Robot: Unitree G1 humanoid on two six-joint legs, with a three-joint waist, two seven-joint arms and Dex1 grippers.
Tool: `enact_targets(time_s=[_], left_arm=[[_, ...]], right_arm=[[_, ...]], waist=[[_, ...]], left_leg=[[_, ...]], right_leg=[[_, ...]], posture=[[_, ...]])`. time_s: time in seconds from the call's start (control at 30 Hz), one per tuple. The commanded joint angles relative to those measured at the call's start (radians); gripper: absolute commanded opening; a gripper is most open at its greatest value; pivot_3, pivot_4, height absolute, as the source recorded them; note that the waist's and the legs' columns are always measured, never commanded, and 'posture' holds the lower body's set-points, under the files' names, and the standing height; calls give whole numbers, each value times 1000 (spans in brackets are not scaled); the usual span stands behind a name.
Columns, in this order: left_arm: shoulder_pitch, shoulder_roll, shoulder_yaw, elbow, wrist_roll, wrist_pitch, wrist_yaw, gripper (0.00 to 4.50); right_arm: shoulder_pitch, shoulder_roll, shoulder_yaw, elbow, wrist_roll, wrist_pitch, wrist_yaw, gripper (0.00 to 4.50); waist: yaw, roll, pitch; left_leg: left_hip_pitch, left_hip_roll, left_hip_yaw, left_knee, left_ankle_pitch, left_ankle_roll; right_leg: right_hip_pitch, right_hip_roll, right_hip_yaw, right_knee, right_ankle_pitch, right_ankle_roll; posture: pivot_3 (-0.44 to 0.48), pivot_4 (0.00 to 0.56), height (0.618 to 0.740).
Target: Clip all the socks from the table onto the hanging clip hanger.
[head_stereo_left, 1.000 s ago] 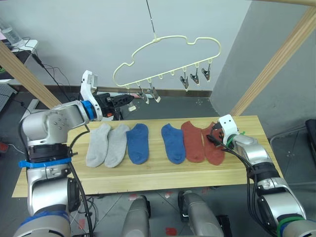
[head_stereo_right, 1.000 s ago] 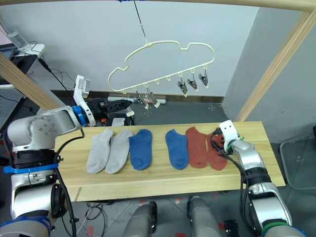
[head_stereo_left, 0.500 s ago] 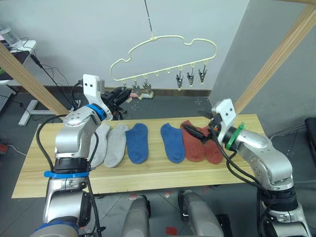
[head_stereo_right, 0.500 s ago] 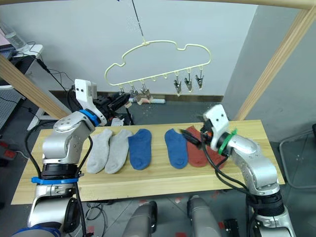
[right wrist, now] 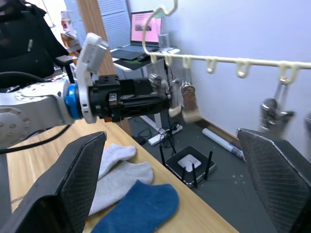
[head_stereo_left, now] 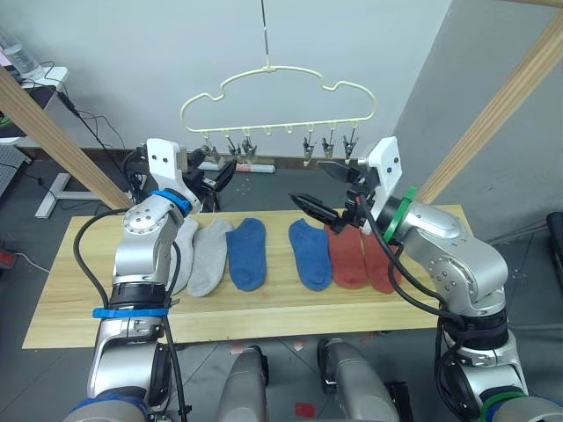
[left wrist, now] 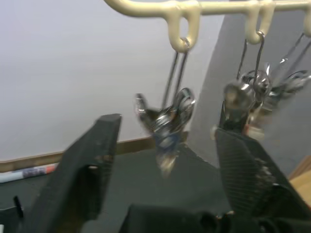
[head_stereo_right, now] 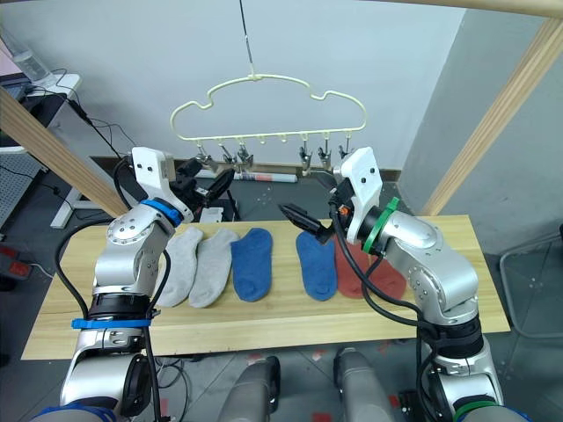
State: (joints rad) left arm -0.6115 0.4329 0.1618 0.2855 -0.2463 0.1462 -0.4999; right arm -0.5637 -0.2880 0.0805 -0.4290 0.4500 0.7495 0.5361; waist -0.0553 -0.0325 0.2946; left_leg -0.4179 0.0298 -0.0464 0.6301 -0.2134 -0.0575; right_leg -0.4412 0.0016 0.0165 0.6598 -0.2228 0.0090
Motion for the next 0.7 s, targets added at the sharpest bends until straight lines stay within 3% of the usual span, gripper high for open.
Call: enact_targets(time_s=[0.03,0.7], left_arm=[[5,-18,8,-23,18,-39,44,3693],[-45,-15,45,39,41,-123,153,3693]], right_arm=[[-20,7,11,-30,-5,-34,-10,4500],[-70,20,15,-51,25,-21,-39,4500]], waist=[[0,0,0],[0,0,0]], left_leg=[[0,0,0,0,0,0],[0,0,-1,0,0,0]], right_leg=[[0,0,0,0,0,0],[0,0,-1,0,0,0]], posture=[[-56,316,740],[-62,308,740]])
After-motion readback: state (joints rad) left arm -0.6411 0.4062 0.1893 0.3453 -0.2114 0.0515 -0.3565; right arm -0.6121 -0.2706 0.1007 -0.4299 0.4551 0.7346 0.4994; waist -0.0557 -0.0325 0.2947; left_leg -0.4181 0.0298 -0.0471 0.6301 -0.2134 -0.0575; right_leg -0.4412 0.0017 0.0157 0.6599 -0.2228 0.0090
